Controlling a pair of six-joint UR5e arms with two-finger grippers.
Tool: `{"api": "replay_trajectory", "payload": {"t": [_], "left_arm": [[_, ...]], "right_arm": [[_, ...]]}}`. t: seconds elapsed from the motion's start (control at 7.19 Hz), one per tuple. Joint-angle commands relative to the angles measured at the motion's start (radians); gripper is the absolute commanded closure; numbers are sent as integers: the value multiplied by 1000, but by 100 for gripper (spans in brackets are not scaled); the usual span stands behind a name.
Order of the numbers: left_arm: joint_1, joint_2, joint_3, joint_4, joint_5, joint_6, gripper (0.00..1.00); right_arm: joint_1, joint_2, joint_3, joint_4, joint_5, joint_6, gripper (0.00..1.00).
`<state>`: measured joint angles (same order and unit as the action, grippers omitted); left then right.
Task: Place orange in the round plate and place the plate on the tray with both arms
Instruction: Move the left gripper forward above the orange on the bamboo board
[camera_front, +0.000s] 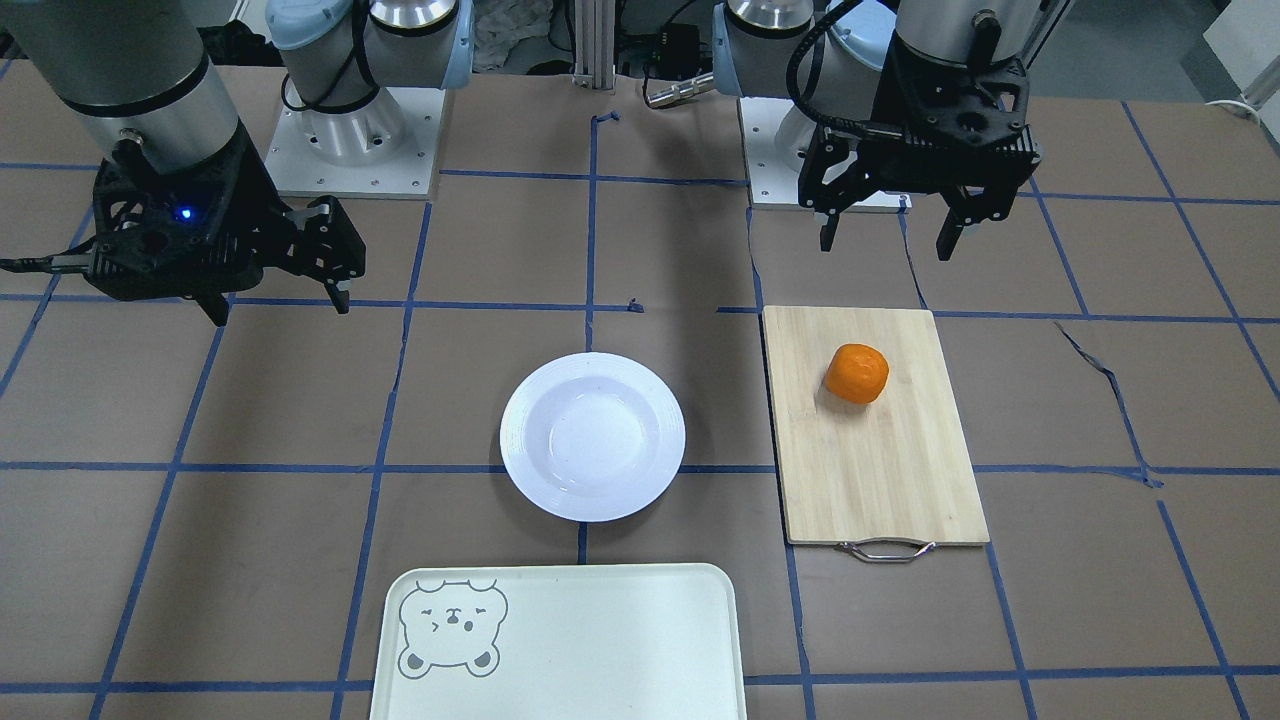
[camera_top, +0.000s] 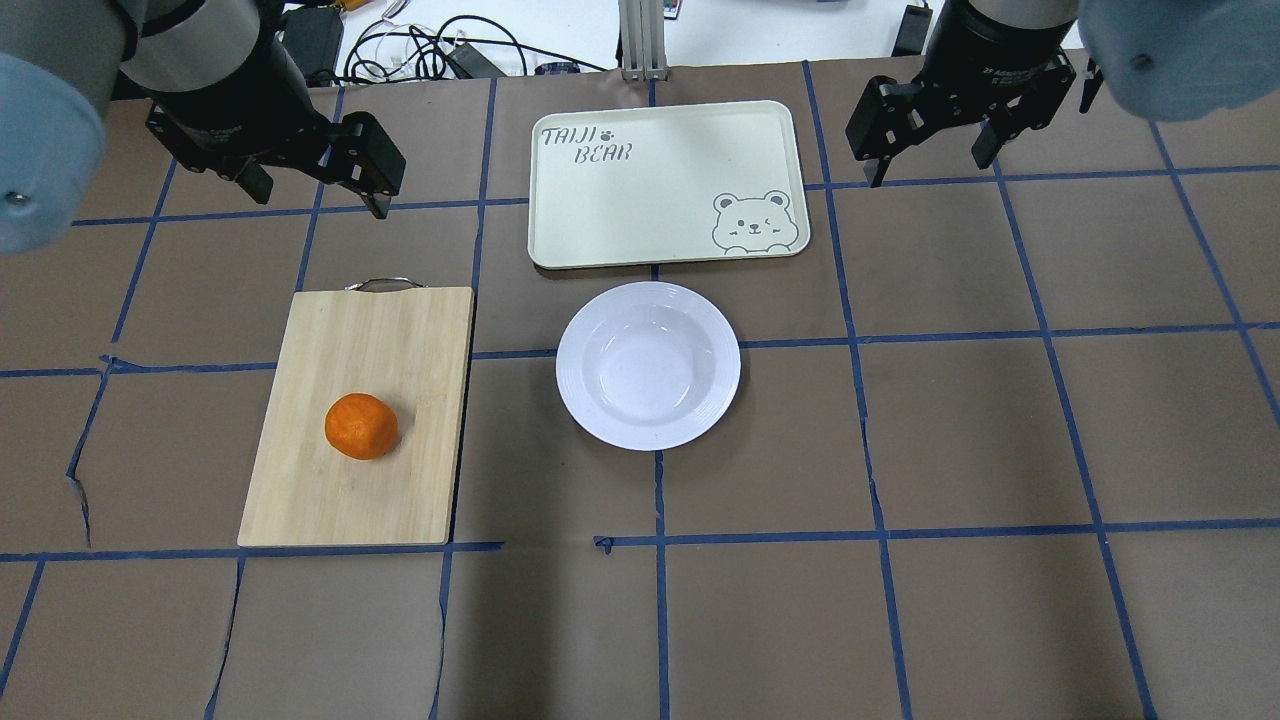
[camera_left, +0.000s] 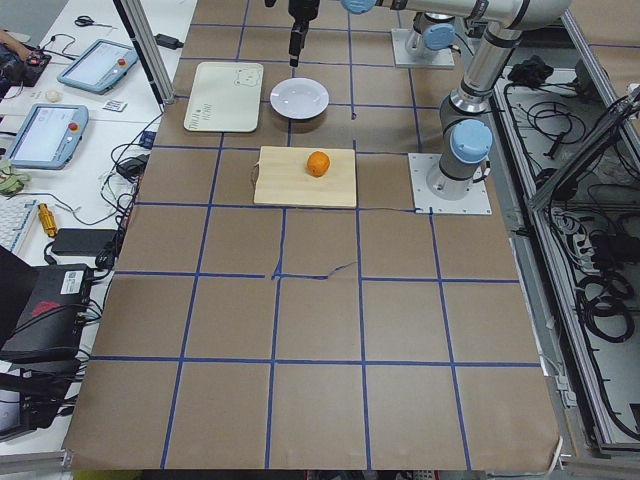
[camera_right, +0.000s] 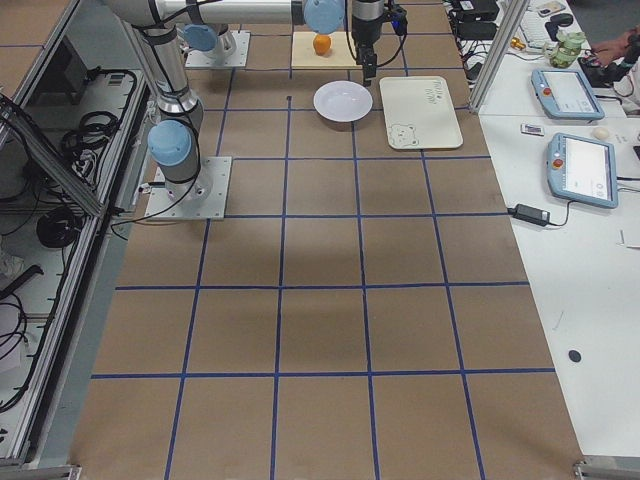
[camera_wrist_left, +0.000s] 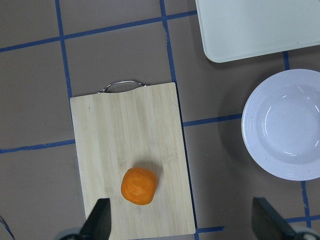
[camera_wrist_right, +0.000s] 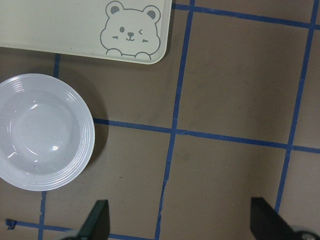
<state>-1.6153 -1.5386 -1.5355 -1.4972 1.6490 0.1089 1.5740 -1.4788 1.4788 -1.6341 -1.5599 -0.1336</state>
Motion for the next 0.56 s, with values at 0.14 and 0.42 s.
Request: {"api": "replay_trajectory", "payload": {"t": [0.14,0.42], "left_arm": [[0,0,0,0,0,1,0],[0,0,0,0,0,0,0]], "right_arm": [[0,-6,-8,5,-3,8,0],[-2,-6,-3,5,-5,8,0]]}}
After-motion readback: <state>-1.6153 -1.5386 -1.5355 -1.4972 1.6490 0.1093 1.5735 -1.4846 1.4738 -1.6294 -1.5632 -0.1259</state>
